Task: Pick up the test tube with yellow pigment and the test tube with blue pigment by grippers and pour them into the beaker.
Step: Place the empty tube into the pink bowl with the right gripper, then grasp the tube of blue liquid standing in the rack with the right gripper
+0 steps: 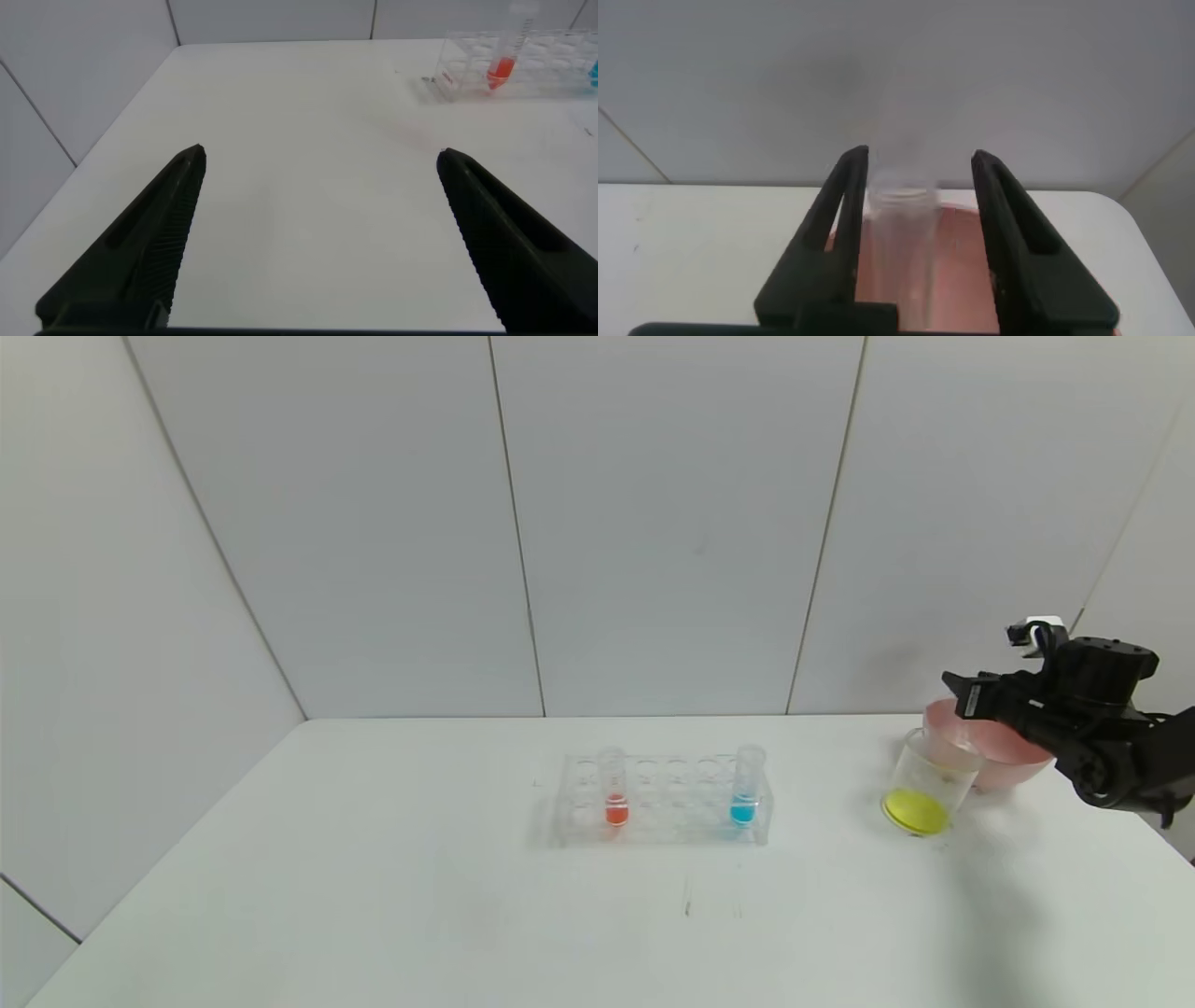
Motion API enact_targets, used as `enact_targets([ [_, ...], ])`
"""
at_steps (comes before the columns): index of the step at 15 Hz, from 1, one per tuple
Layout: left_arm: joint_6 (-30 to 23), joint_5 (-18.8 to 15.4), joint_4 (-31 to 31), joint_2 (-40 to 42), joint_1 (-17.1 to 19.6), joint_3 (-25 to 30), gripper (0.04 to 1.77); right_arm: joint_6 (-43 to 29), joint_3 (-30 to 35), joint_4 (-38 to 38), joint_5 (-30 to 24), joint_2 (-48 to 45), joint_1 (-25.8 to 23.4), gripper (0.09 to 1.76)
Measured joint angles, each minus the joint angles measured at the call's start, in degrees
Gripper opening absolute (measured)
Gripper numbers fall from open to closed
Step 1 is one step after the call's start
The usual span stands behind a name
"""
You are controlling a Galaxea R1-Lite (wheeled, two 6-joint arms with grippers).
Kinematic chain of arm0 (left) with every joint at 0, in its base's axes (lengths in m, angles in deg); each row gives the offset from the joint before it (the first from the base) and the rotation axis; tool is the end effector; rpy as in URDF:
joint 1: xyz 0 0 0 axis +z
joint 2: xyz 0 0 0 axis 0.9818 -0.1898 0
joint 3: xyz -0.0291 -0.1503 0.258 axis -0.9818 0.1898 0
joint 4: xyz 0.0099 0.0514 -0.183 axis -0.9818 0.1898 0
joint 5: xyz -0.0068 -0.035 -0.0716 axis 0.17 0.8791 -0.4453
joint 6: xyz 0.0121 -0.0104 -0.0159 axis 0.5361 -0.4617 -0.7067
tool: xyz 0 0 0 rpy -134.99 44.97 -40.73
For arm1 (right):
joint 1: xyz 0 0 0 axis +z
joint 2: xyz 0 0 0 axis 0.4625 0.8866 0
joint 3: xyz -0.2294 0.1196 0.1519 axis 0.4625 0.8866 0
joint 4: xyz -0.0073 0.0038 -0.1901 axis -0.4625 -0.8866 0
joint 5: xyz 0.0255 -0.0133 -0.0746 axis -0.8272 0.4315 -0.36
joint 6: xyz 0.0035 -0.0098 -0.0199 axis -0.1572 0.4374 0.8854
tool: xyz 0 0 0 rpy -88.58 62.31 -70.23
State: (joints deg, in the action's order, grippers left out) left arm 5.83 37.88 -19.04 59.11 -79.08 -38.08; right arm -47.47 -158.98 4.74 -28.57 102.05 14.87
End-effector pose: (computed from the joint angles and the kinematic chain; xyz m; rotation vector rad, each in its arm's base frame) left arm -0.0225 0.0001 0.0755 -0.0027 0.0037 -0.0004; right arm 0.4483 -0.0968 0.0978 -0.0077 0.1243 -0.0410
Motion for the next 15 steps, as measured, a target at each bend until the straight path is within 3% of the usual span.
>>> enact_targets([
  [6, 0.0, 0.0, 0.0, 0.0, 0.0, 0.0, 1.76, 0.0, 0.7, 2.5, 0.0, -0.5, 1.3, 1.32],
  [10, 0.0, 0.0, 0.0, 0.0, 0.0, 0.0, 1.76, -0.3, 5.7, 3.0, 0.1, -4.7, 3.0, 1.47],
  [13, 0.0, 0.0, 0.0, 0.0, 0.0, 0.0, 1.76, -1.9, 9.5, 3.0, 1.2, -9.2, 6.9, 1.55],
  [15, 0.0, 0.0, 0.0, 0.0, 0.0, 0.0, 1.76, -3.2, 12.5, 3.0, 5.4, -12.8, 10.9, 1.59],
])
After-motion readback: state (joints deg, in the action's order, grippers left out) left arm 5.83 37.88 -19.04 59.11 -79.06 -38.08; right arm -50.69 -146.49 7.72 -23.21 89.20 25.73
